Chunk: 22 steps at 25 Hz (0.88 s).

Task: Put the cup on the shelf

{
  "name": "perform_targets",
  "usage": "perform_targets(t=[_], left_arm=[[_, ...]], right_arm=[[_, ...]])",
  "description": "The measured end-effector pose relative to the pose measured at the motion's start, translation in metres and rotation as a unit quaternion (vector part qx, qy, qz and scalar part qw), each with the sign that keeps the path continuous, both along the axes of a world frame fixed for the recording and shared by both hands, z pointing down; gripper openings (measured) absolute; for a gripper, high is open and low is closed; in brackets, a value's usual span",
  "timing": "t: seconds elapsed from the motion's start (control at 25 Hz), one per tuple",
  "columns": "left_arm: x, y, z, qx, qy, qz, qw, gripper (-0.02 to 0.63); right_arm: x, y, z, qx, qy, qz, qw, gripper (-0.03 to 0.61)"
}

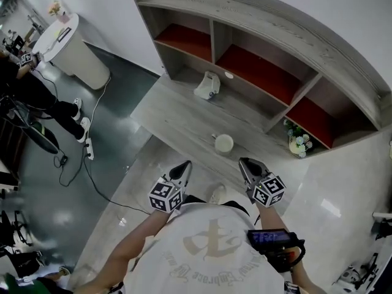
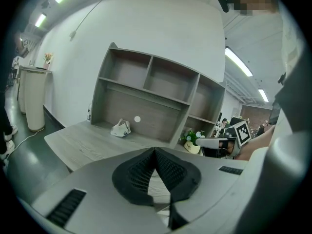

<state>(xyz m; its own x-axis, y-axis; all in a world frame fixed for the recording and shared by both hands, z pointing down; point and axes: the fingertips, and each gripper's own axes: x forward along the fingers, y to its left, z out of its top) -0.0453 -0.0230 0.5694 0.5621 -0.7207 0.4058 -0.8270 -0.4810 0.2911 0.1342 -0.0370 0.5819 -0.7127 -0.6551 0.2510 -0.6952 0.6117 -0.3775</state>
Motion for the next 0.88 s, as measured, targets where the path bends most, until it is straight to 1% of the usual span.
perform_targets(t=[0.28,0.4,0.6,0.88], left_arm=[[-0.011,-0.006,0.001,-0.005,0.000,-0.013,0.9999,0.002],[-0.011,-0.010,0.004,-0.006,0.002,-0.009,0.9999,0.002],[-0.010,-0.028,0.004,-0.003,0.004,0.011,0.9999,0.002],[0.001,-0.060,0.001,0.000,0.006,0.062,0.9981,0.002]], right_arm=[[-0.004,-0.010,0.004,-0.008,-0.001,0.003,1.000,0.003],[-0.003,-0.015,0.003,-0.006,0.002,0.007,1.000,0.003],[-0.001,-0.025,0.003,-0.006,0.009,0.028,1.000,0.003],[0.001,-0.039,0.001,-0.005,0.020,0.065,0.998,0.003]])
